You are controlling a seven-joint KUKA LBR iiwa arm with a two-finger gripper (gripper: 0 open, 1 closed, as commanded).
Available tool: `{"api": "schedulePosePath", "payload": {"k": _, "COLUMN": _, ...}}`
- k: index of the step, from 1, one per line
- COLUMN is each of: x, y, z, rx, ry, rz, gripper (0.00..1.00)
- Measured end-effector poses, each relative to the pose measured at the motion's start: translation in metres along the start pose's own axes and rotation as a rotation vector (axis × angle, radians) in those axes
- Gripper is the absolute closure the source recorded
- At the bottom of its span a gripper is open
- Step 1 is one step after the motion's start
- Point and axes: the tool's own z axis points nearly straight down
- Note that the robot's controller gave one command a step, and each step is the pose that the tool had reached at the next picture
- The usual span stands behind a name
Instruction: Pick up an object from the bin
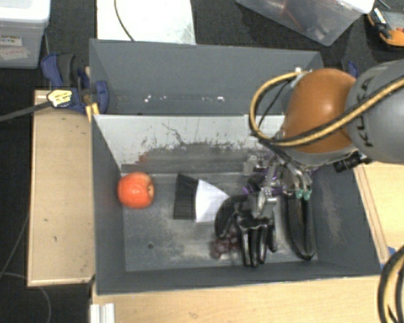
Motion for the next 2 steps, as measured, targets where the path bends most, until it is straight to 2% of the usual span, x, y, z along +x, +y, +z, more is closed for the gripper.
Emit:
{"api": "schedulePosePath", "payload": {"k": 1, "x": 0.000, "y": 0.000, "z": 0.000, "rx": 0.000, "ry": 0.000, "rz": 0.000, "gripper": 0.00}}
{"api": "schedulePosePath", "payload": {"k": 2, "x": 0.035, "y": 0.023, "z": 0.041, "rx": -0.001, "ry": -0.007, "rz": 0.074, "gripper": 0.00}}
